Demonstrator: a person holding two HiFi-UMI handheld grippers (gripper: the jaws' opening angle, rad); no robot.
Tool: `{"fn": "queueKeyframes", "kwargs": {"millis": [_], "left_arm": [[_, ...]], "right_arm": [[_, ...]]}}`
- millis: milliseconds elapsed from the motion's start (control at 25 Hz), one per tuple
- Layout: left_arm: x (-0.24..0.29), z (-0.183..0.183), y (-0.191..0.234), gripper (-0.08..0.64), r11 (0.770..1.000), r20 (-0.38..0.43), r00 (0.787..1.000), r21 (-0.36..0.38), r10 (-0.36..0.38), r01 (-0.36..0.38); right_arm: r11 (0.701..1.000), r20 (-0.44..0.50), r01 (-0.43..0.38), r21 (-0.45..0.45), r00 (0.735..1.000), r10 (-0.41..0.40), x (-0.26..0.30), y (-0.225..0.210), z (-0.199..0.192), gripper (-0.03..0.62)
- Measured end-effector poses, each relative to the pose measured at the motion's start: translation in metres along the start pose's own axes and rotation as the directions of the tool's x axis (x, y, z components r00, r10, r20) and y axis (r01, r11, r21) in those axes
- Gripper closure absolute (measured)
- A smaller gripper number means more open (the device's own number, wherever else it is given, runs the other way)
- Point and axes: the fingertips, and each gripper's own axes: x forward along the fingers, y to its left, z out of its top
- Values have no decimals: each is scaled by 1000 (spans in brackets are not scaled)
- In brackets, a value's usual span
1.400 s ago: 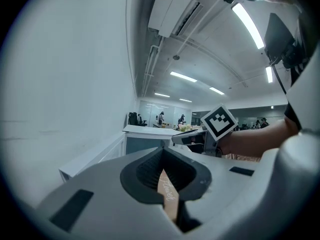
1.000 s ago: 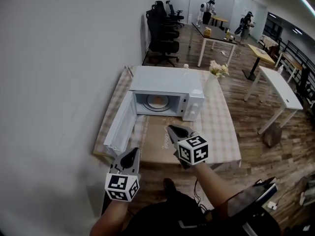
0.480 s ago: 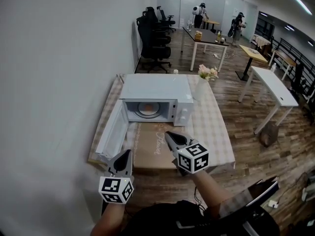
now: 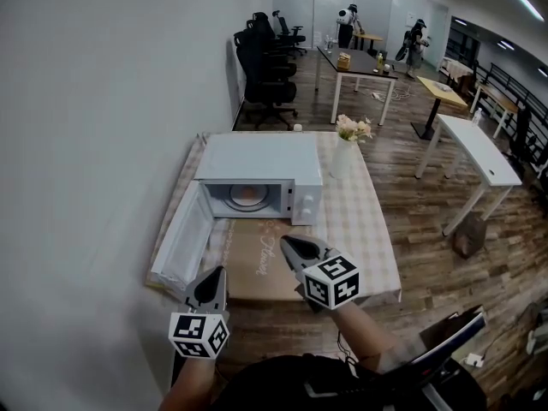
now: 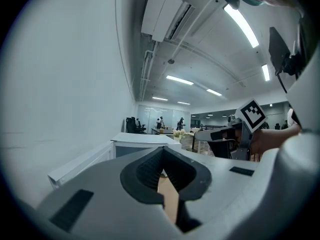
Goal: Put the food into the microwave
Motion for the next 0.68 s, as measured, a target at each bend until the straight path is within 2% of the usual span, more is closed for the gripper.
{"fn": "queueKeyframes", "kwargs": {"millis": [440, 560, 680], "left_arm": [[7, 1, -18, 552, 999, -2, 999, -4, 50, -50], [6, 3, -25, 552, 998, 7, 998, -18, 66, -66], [3, 5, -32, 552, 997, 6, 997, -1, 77, -77]], "right_arm": [[999, 16, -32, 12, 999, 32, -16, -16, 5, 583], [999, 6, -32, 24, 999, 32, -22, -21, 2, 583], [999, -11, -30, 43, 999, 31, -28, -23, -4, 584]]}}
